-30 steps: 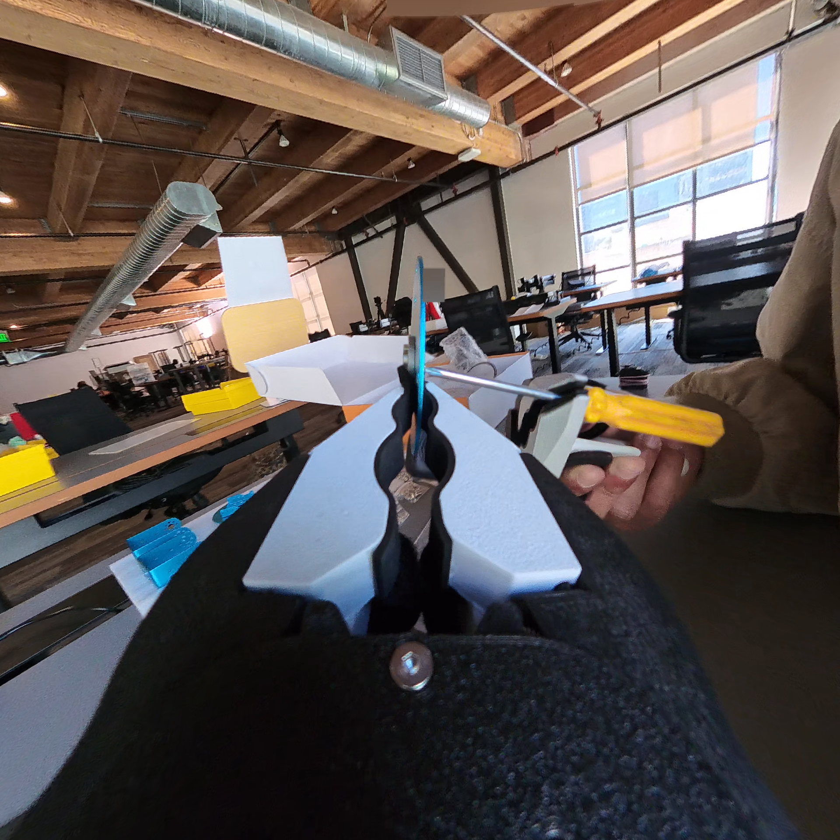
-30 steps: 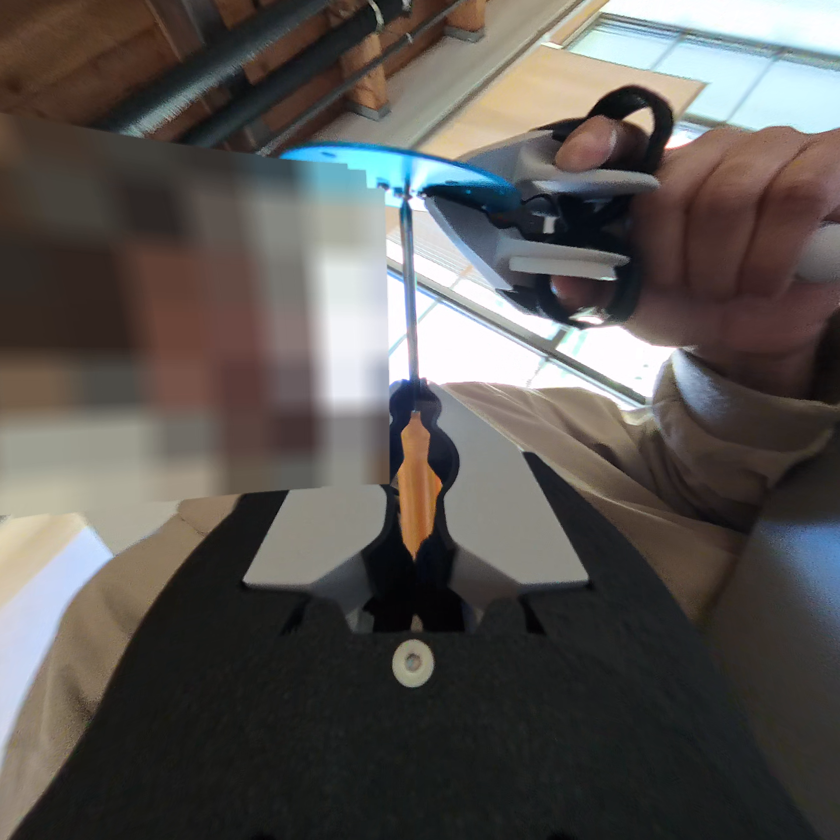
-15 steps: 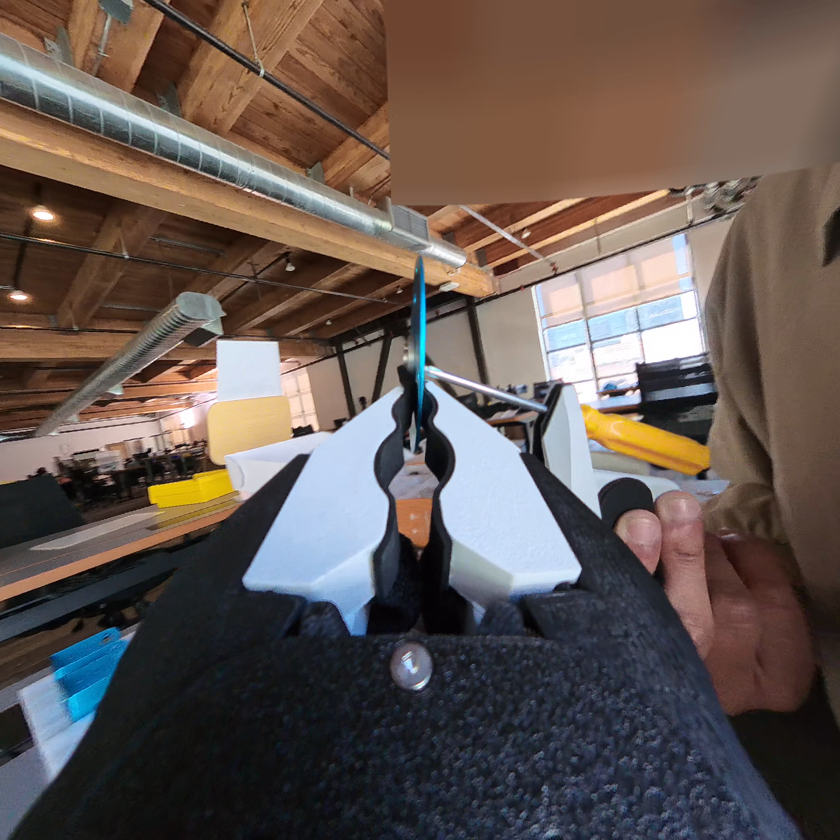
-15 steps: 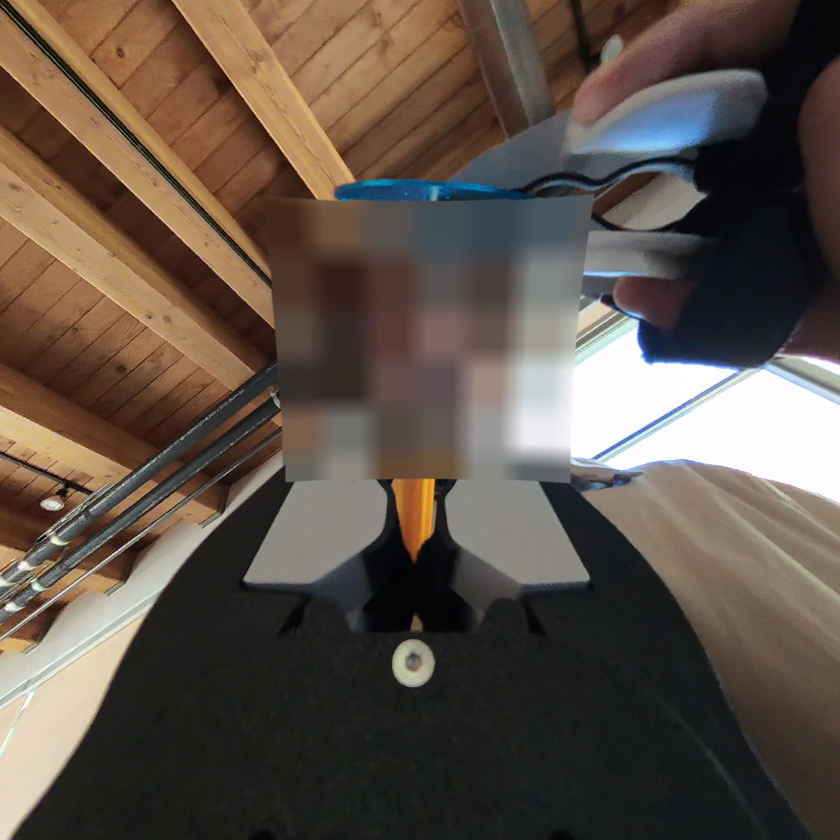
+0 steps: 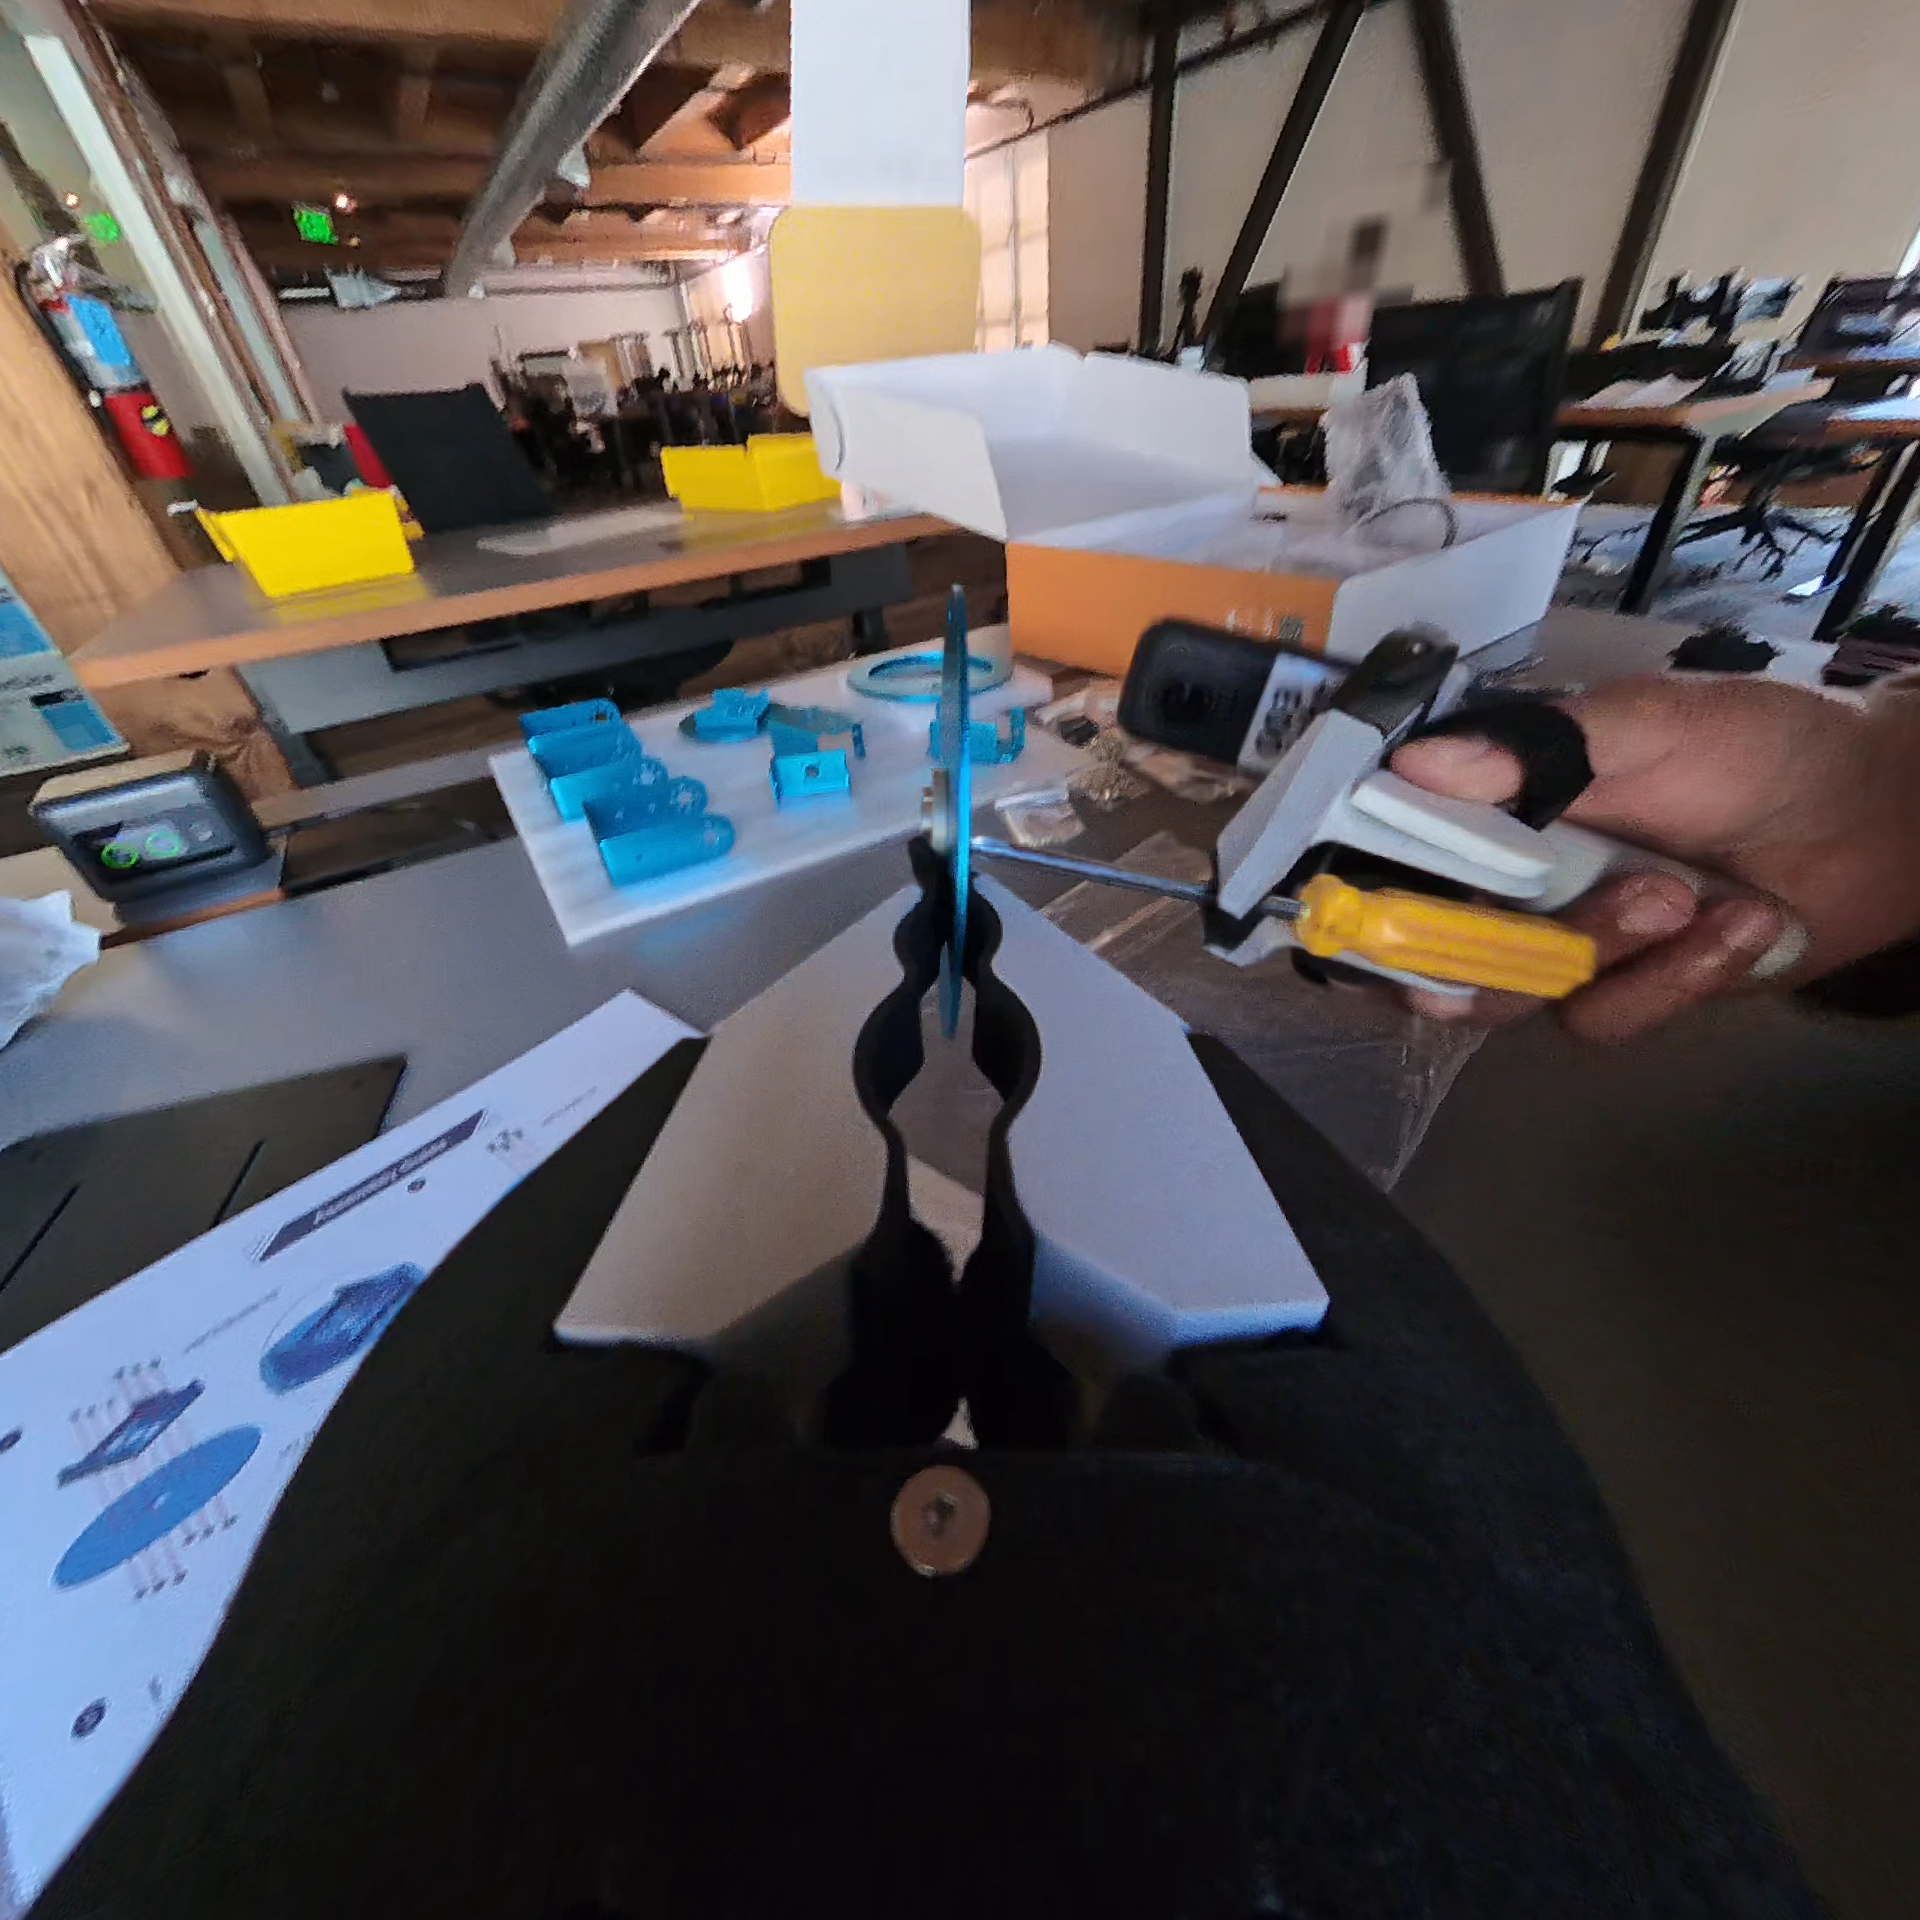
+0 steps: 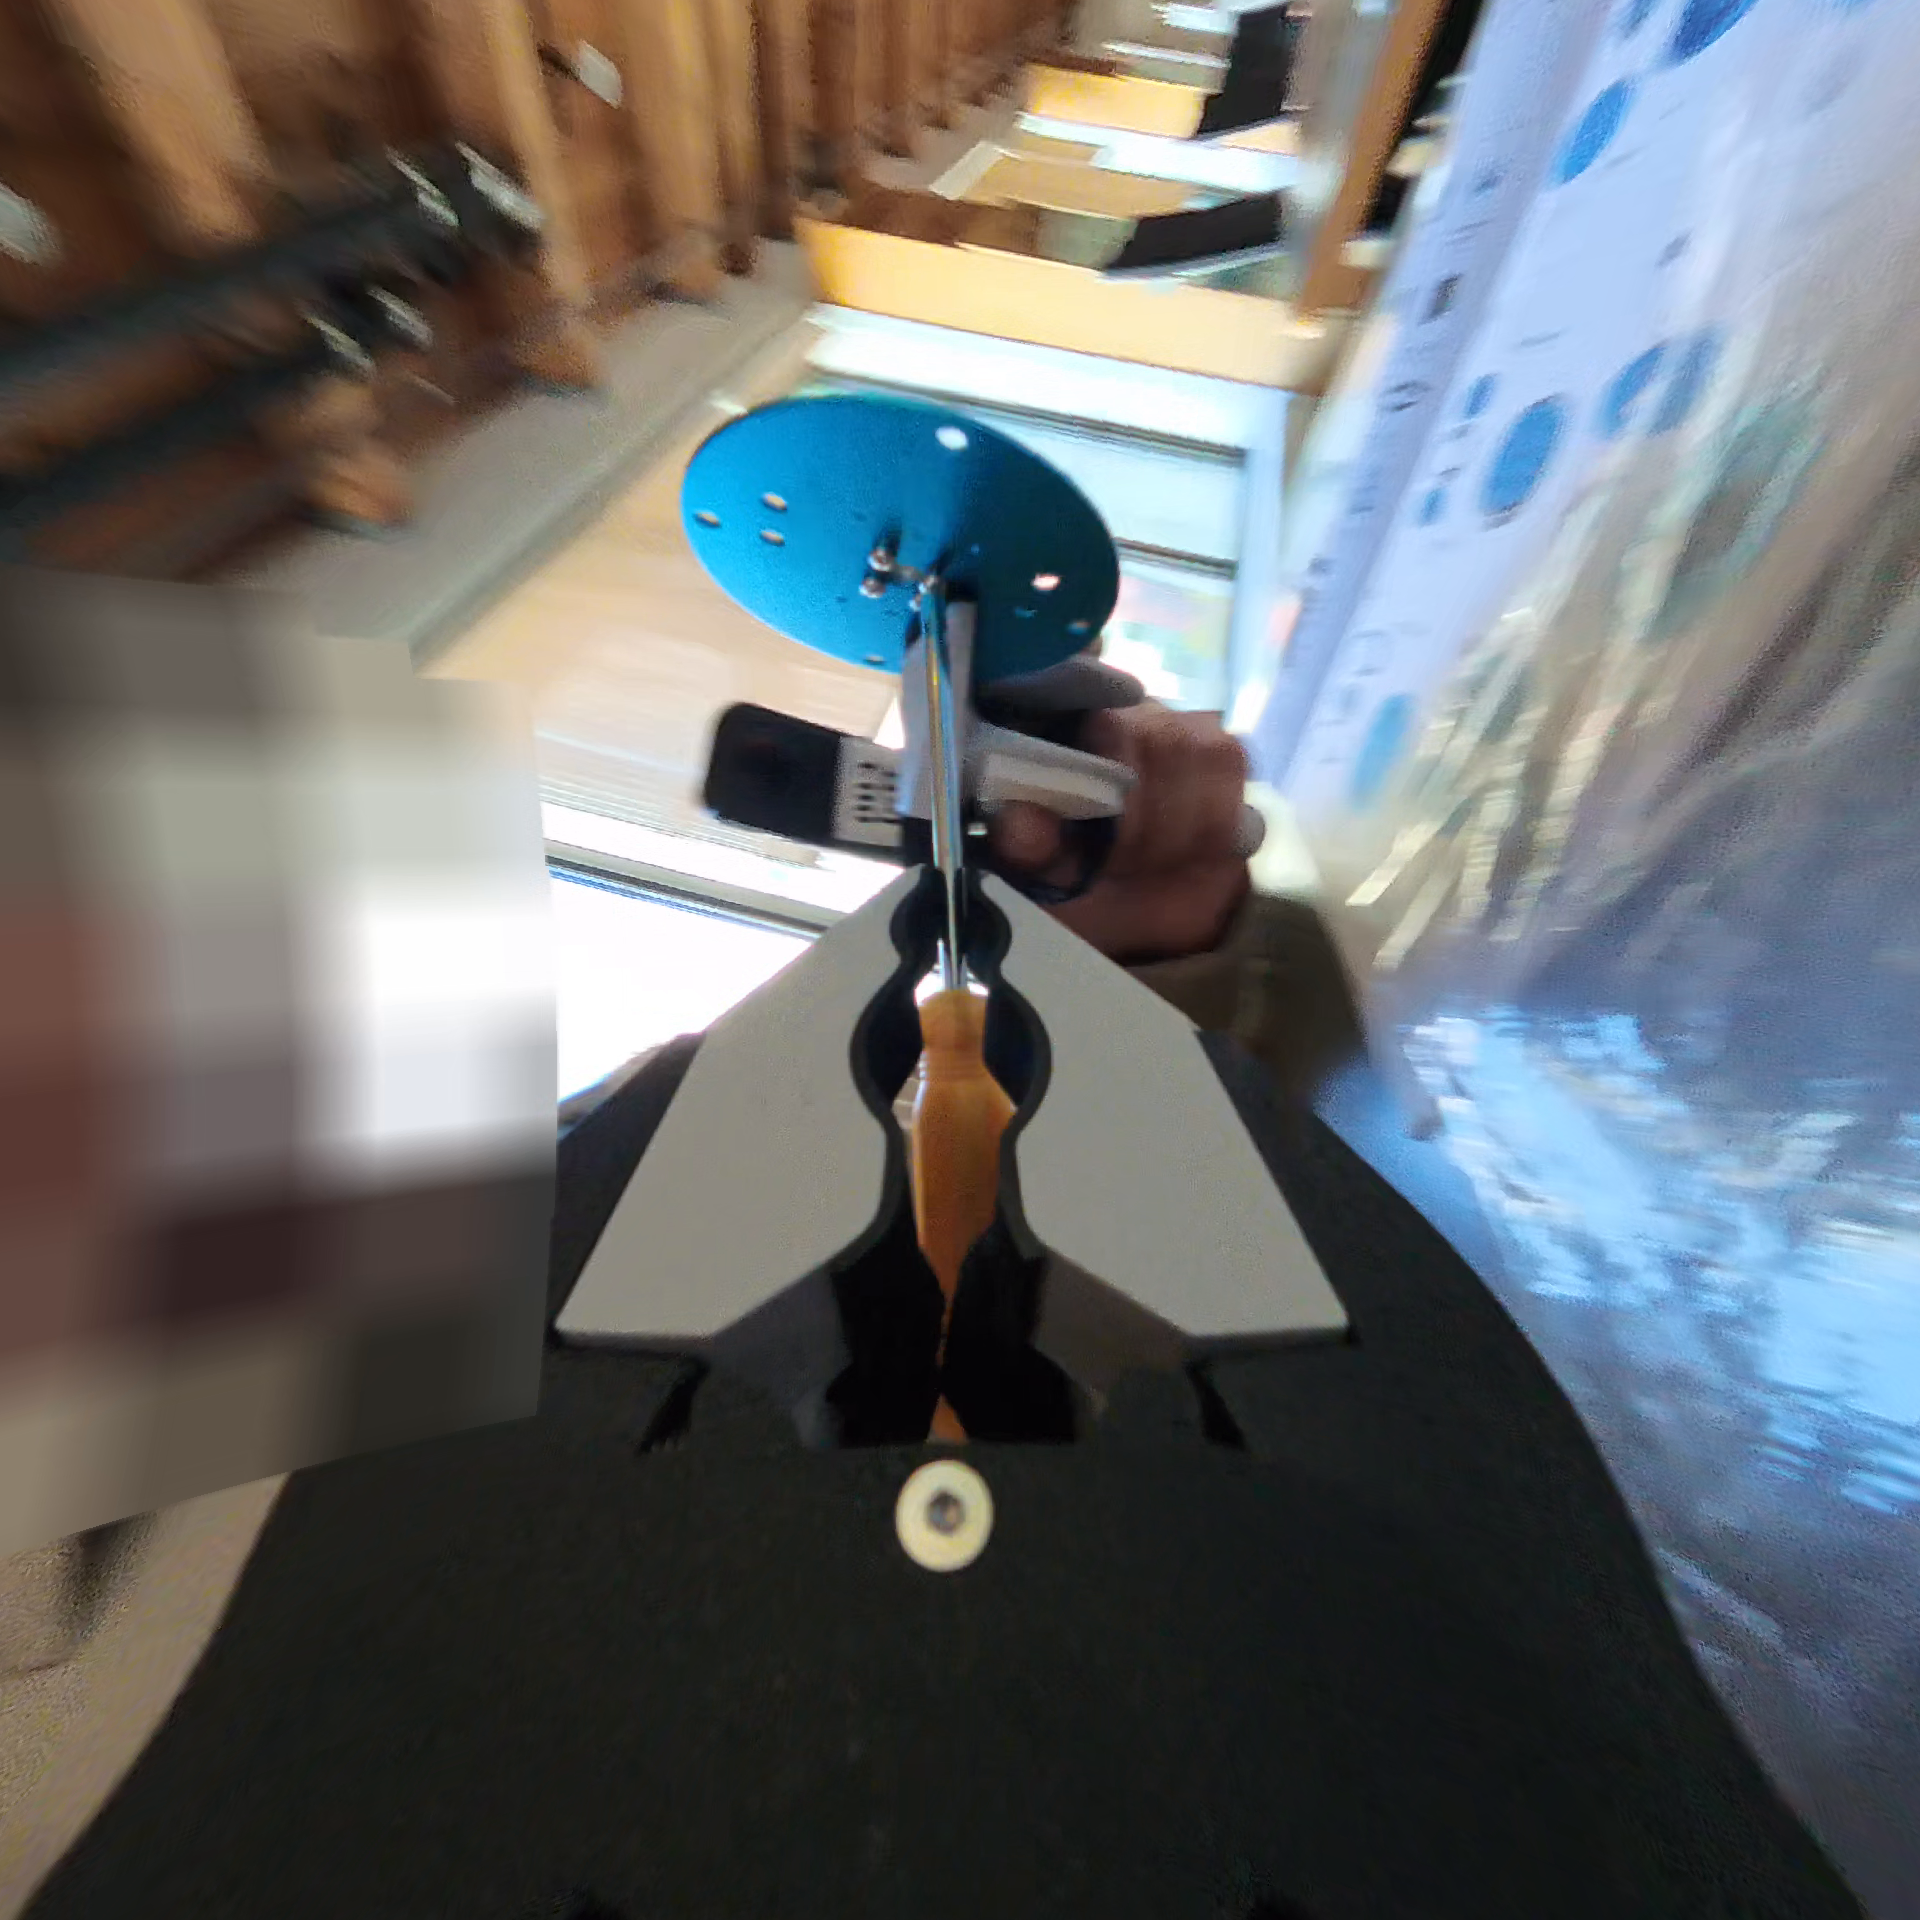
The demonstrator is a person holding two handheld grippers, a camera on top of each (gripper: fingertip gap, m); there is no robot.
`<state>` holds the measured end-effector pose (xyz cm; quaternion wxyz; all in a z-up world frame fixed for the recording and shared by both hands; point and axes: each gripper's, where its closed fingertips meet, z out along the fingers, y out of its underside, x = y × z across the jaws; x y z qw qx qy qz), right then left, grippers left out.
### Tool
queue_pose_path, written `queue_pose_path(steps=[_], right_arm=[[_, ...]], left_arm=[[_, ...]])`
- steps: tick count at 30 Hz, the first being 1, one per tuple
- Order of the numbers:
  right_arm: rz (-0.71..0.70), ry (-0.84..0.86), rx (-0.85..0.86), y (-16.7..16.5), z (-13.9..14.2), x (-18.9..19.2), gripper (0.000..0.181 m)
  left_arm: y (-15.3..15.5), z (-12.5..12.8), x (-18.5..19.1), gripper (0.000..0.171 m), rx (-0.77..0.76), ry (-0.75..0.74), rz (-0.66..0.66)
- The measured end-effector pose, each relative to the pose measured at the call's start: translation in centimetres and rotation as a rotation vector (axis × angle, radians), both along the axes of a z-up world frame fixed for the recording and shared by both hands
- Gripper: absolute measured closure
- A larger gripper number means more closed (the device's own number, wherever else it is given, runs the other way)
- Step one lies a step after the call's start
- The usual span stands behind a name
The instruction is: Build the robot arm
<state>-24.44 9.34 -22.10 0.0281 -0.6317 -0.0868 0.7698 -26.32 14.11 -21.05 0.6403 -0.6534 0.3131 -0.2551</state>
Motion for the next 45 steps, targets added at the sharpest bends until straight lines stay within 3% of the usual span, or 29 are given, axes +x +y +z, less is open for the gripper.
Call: queue_pose_path(steps=[1, 14, 18, 21, 24, 29, 35, 39, 45], right_arm=[[-0.001, -0.08, 0.075, 0.4, -0.7, 0.1, 0.179], [-0.009, -0.848, 1.072, 4.3, -7.2, -0.2, 0.178], [-0.071, -1.049, 1.315, 6.1, -7.9, 0.4, 0.179], [-0.079, -1.1, 1.373, 6.4, -7.7, 0.4, 0.178], [-0.046, -1.06, 1.311, 5.9, -7.2, 0.4, 0.179], [0.081, -0.645, 0.77, 2.7, -4.2, -0.7, 0.18], [0.283, -0.308, 0.406, -1.4, -1.4, -1.8, 0.179], [0.36, -0.154, 0.288, -2.5, 0.3, -1.6, 0.179], [0.378, -0.389, 0.47, -1.6, -2.6, -0.4, 0.179]], left_arm=[[0.1, -0.5, -0.1, 0.17, -0.014, 0.021, 0.016], [2.1, -4.8, -0.8, 0.17, -0.15, 0.184, 0.175], [2.3, -5.0, -0.9, 0.17, -0.168, 0.186, 0.195], [2.3, -4.7, -1.0, 0.171, -0.148, 0.19, 0.19], [2.0, -3.8, -0.8, 0.17, -0.039, 0.231, 0.175], [1.0, -1.0, -0.5, 0.17, 0.129, 0.211, 0.126], [-0.6, 0.8, 1.1, 0.17, 0.256, 0.176, -0.04], [-1.2, 1.4, 1.1, 0.17, 0.184, 0.038, -0.155], [-1.1, 0.0, 1.6, 0.17, 0.144, 0.077, -0.203]])
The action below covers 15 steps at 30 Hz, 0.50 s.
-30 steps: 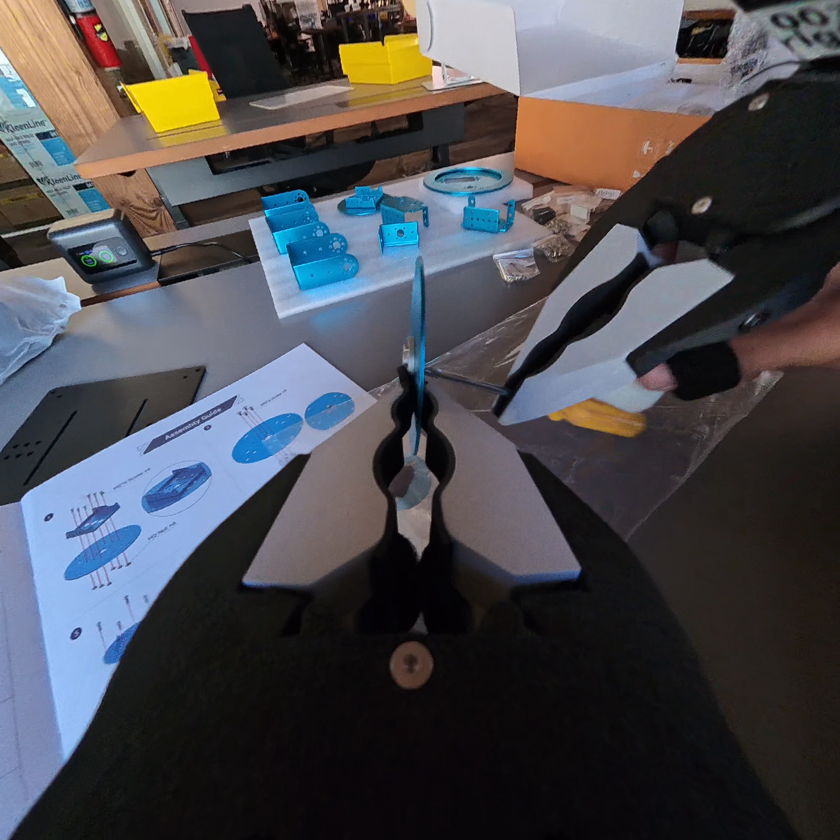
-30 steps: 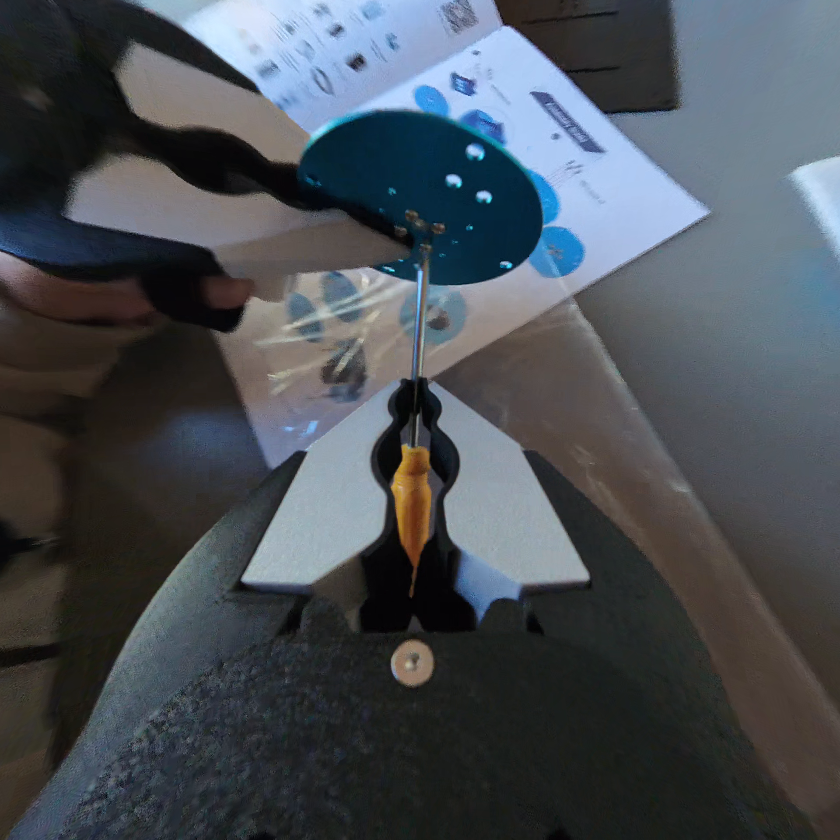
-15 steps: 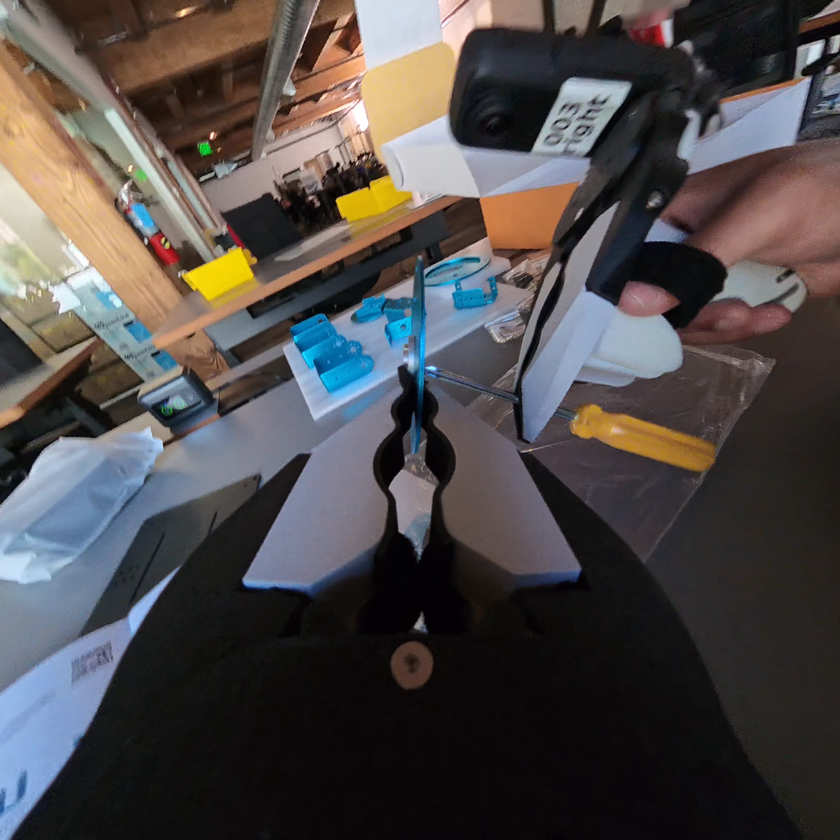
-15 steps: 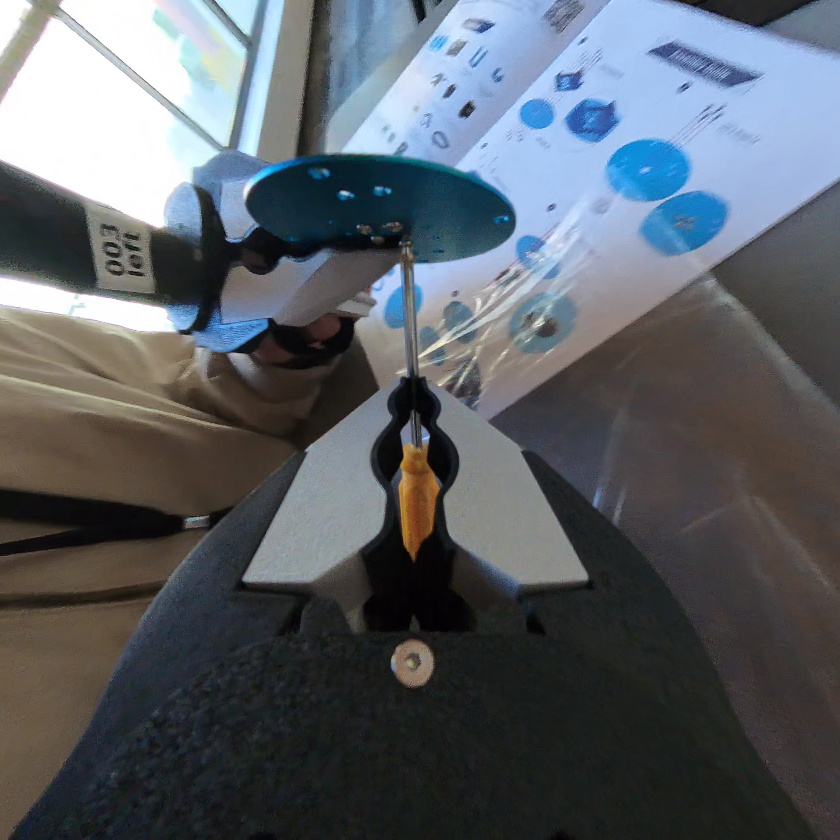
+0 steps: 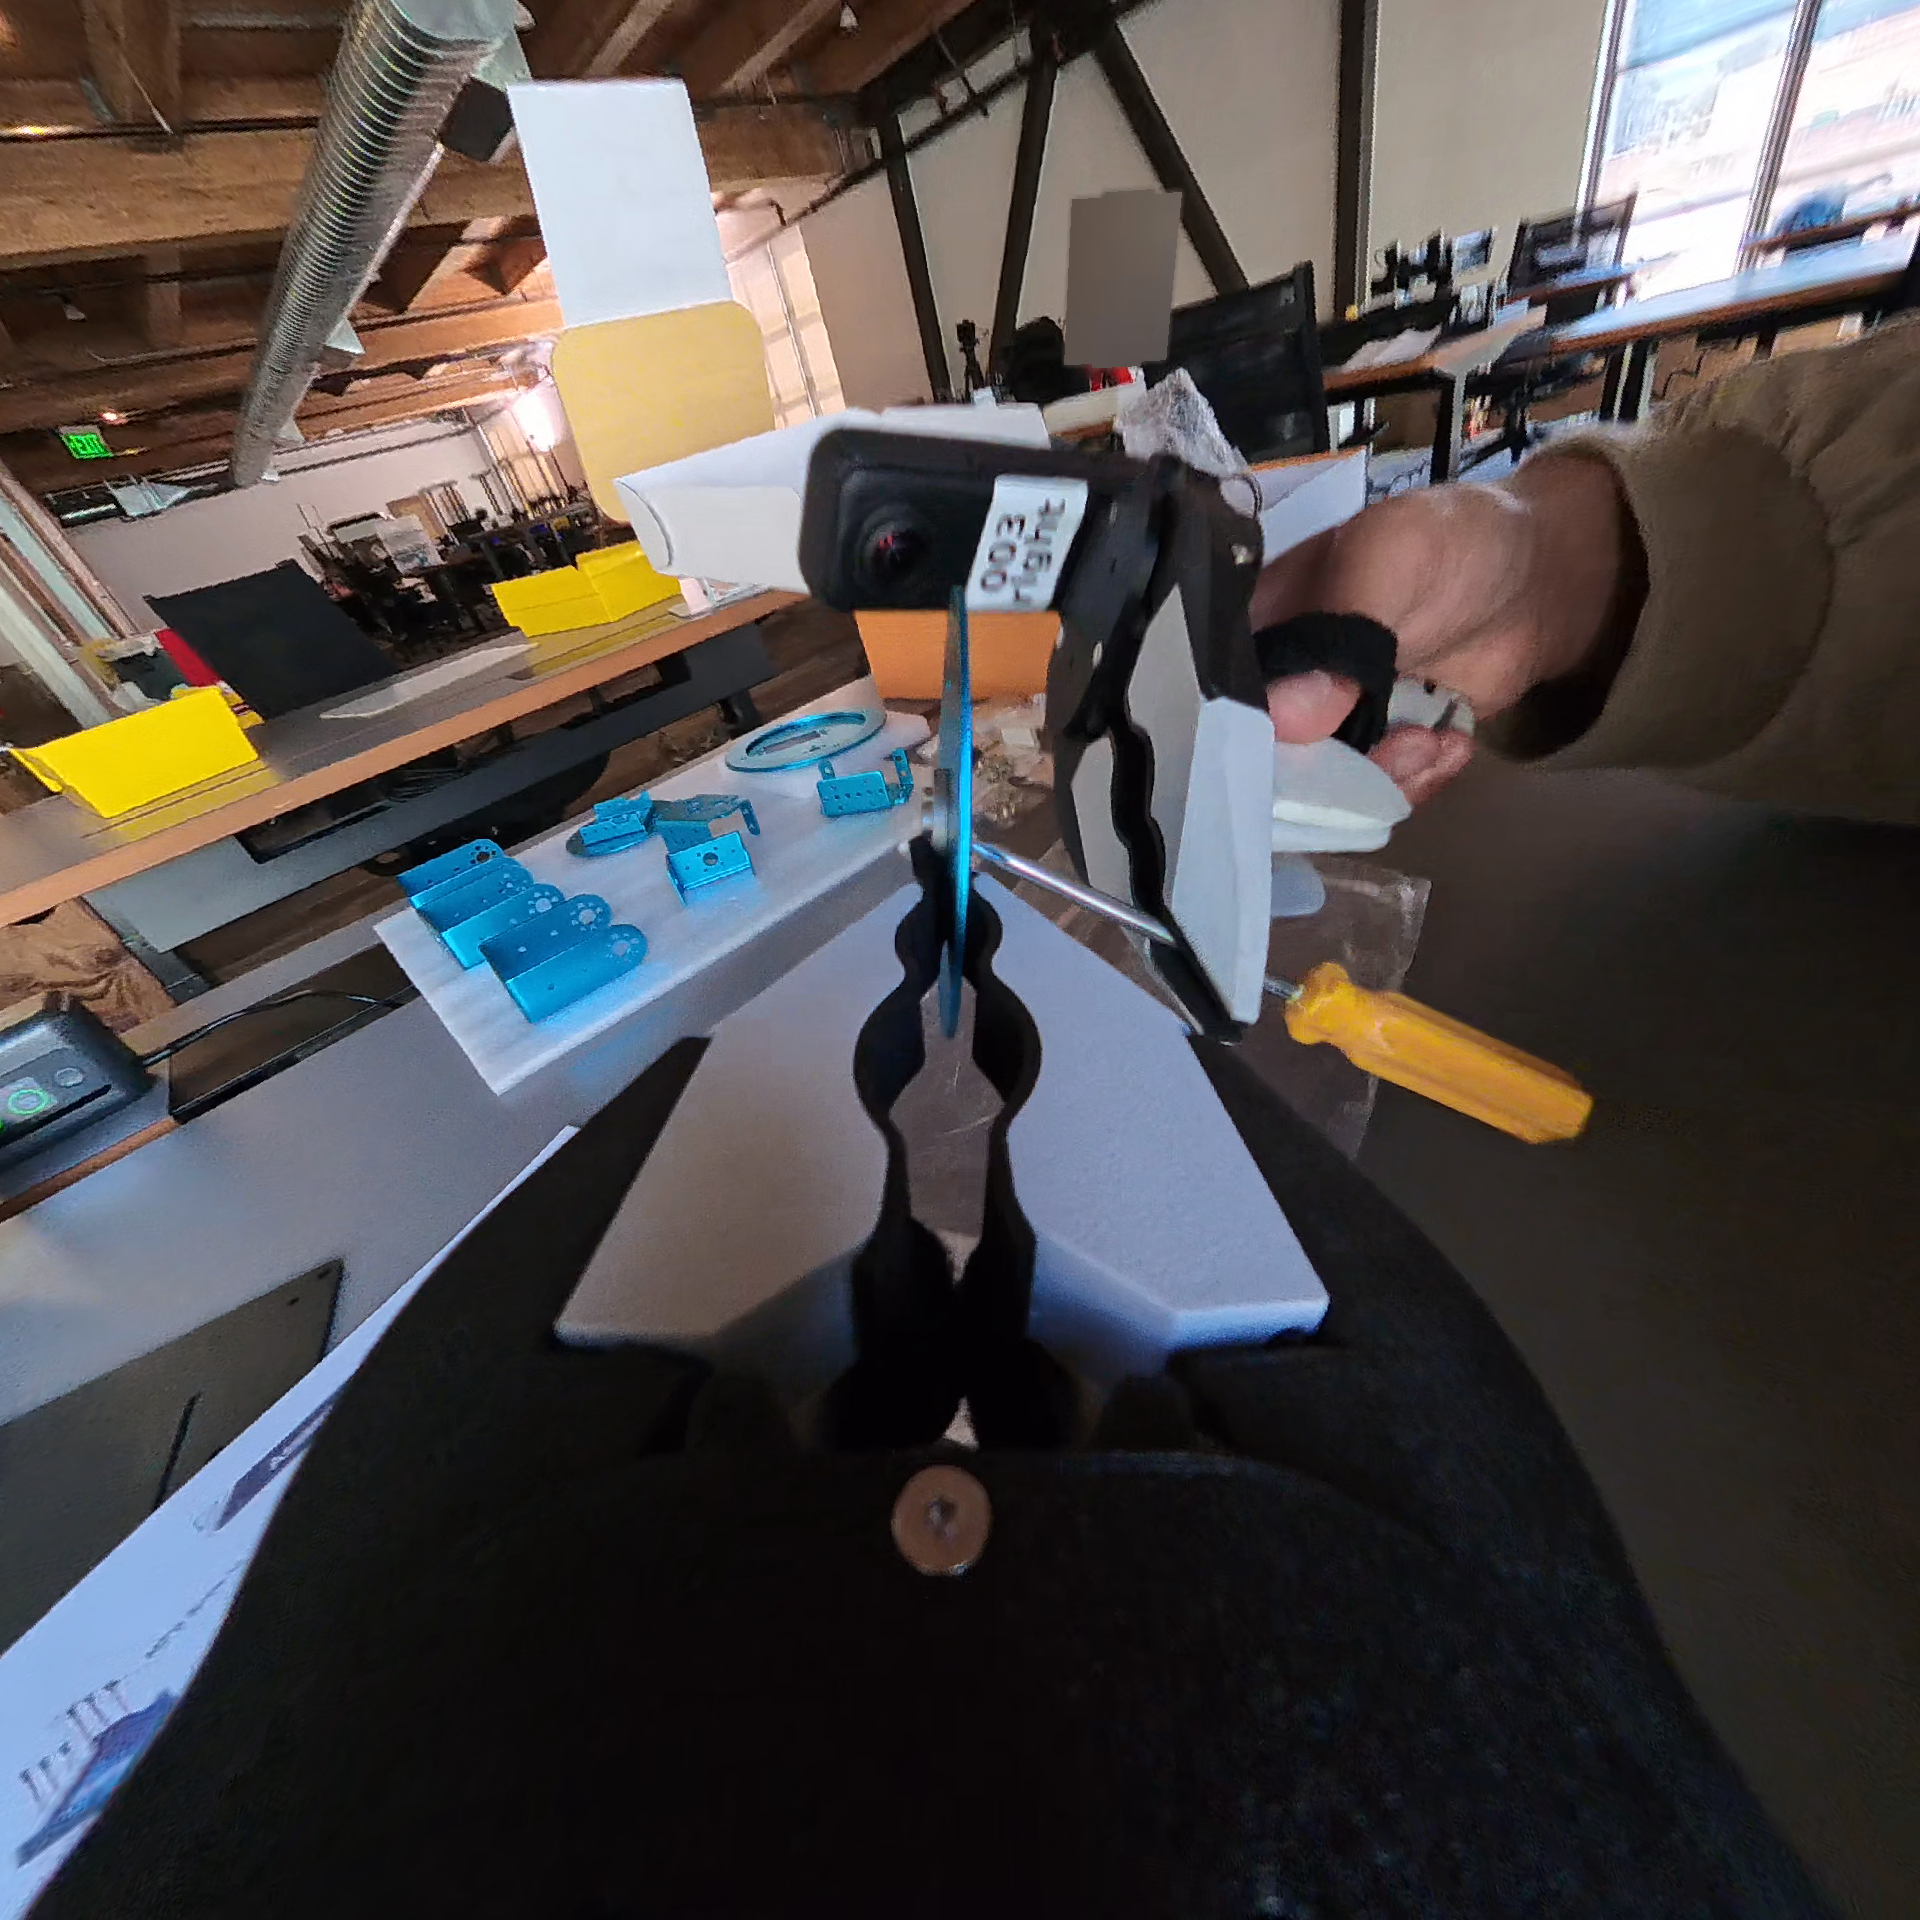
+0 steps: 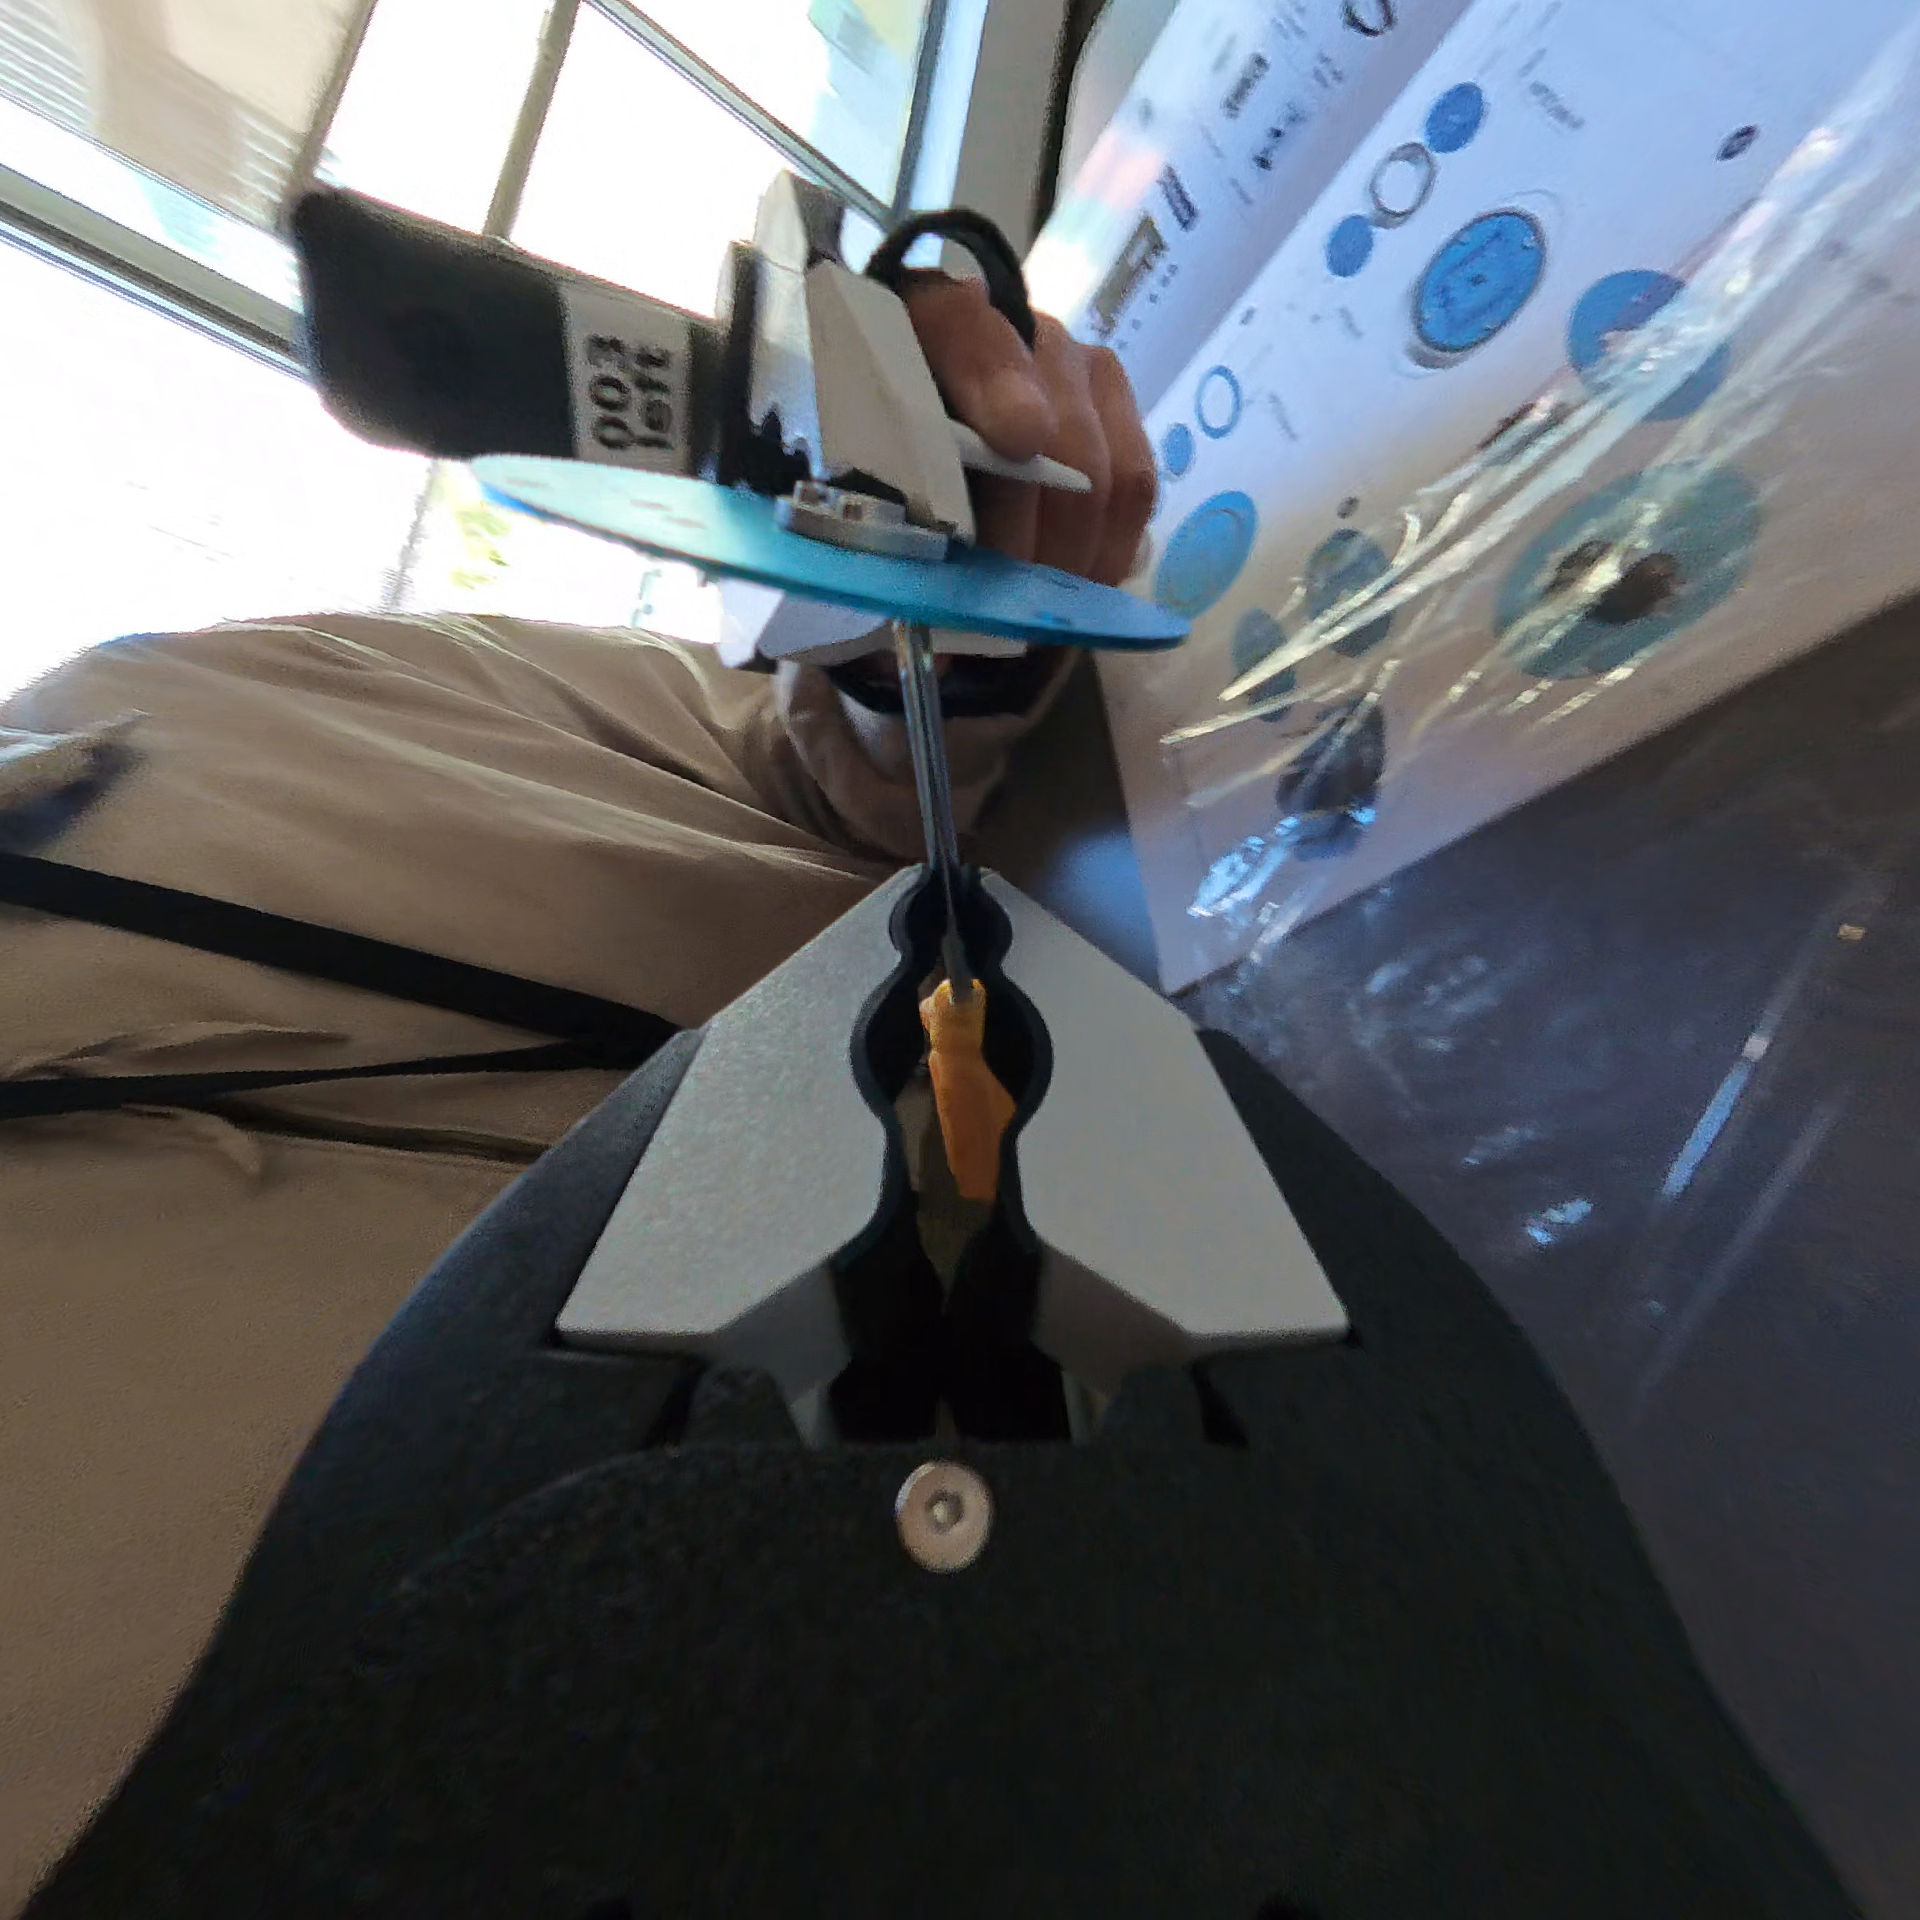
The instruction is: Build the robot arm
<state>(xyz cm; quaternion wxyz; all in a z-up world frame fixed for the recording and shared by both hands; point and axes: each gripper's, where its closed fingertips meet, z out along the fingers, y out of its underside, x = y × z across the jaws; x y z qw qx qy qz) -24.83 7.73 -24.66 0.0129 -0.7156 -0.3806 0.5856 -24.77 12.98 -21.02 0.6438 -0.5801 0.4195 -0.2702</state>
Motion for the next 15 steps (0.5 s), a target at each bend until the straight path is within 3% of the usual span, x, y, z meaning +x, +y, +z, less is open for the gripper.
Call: queue_pose_path(steps=[9, 15], right_arm=[[-0.108, -0.327, 0.338, 3.6, -4.6, 1.6, 0.178], [-0.18, -0.384, 0.478, 5.0, -5.8, 1.5, 0.179]], left_arm=[[1.9, -3.6, -0.4, 0.17, 0.057, 0.276, 0.131], [2.9, -5.3, -1.1, 0.17, 0.006, 0.335, 0.181]])
